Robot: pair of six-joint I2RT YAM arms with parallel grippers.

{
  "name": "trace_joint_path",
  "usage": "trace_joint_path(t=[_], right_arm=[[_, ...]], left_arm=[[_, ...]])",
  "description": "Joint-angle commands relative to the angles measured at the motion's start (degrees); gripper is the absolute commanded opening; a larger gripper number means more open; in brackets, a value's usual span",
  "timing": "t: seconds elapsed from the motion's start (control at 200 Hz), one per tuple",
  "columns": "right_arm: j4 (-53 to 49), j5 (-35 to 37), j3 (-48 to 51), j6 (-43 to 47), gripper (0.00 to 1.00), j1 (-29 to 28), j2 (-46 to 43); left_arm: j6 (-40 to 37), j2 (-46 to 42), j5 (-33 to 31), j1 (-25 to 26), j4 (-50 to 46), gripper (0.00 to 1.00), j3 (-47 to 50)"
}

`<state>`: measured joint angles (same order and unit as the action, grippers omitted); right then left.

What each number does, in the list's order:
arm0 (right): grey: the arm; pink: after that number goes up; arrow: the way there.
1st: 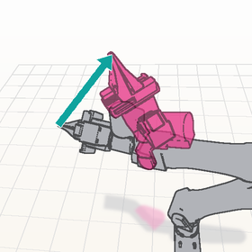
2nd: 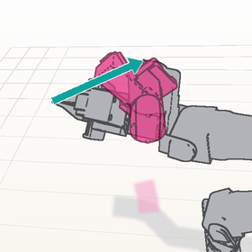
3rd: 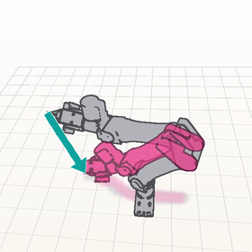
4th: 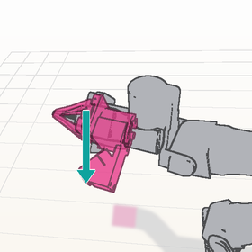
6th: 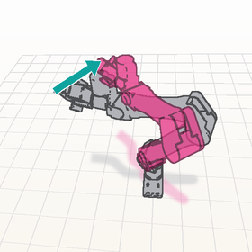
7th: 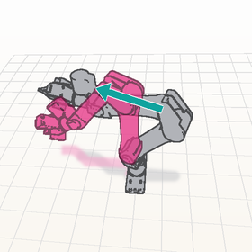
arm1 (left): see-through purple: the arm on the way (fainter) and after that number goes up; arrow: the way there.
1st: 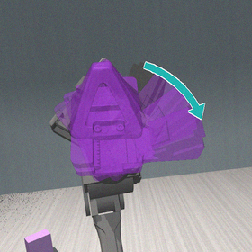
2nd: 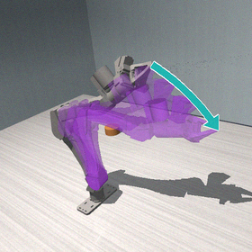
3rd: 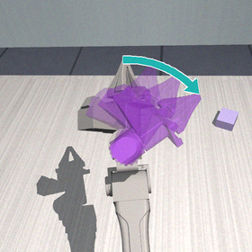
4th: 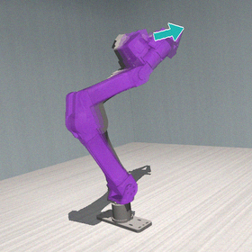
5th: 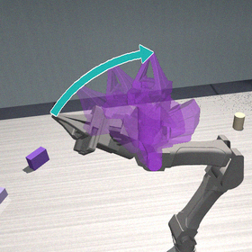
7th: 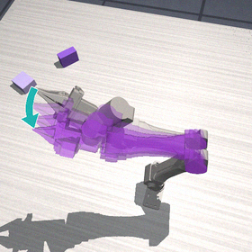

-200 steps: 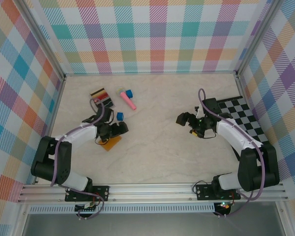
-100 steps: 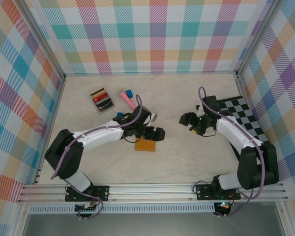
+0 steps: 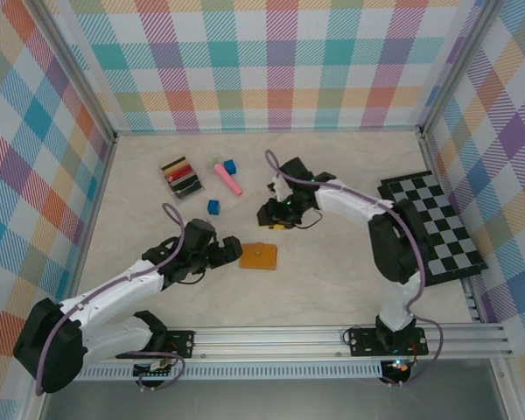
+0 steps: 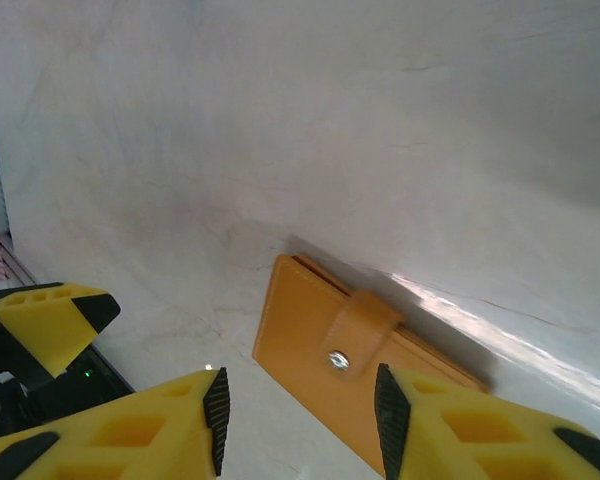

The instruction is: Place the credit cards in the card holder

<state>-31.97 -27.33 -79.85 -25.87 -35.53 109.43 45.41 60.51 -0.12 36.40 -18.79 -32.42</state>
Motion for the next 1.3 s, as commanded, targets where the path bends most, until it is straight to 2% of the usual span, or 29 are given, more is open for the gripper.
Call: trace_joint_path(t=[0.0,0.19,0.365,0.525,0.65,0.775,0.925,1.05,1.13,1.3], right_arm=[[-3.78,-1.84,-3.26,2.54,0.45,-1.92,3.83],[-1.61,-0.7,0.32,-1.43,0.44,-2.35,5.53],[-2.66,7.08,6.46,-6.62,0.43,-2.35,2.41],[1.54,9.58,16.38,-19.4,0.42,-2.35,-3.46],[6.99,9.12,23.7,-30.82,0.41,-3.42,-8.86],[11.65,9.38,28.92,-38.27,0.41,-4.19,-14.15],[12.95,6.44,29.03,-35.99,0.41,-4.2,-17.33],[5.13,11.87,25.92,-29.7,0.4,-4.12,-18.37],[0.02,14.84,23.78,-25.13,0.36,-4.02,-17.92],[1.3,11.74,23.98,-20.47,0.28,-4.02,-16.73]], left_arm=[[3.78,-1.88,-0.86,-0.67,0.32,1.0,0.67],[3.75,-0.08,2.27,-0.72,2.13,1.0,0.83],[4.07,4.86,9.64,-0.72,7.72,0.97,-0.3],[4.1,10.24,16.06,-0.5,8.95,0.94,-3.09],[4.54,13.38,18.58,0.06,9.44,0.91,-4.77],[5.48,16.44,20.64,1.2,11.18,0.85,-5.81],[6.12,19.87,22.09,2.23,13.22,0.76,-6.92],[6.97,22.83,23.5,3.17,14.33,0.7,-8.51],[7.22,24.01,23.26,3.84,13.83,0.68,-9.42],[9.85,26.23,22.79,4.24,14.29,0.61,-9.07]])
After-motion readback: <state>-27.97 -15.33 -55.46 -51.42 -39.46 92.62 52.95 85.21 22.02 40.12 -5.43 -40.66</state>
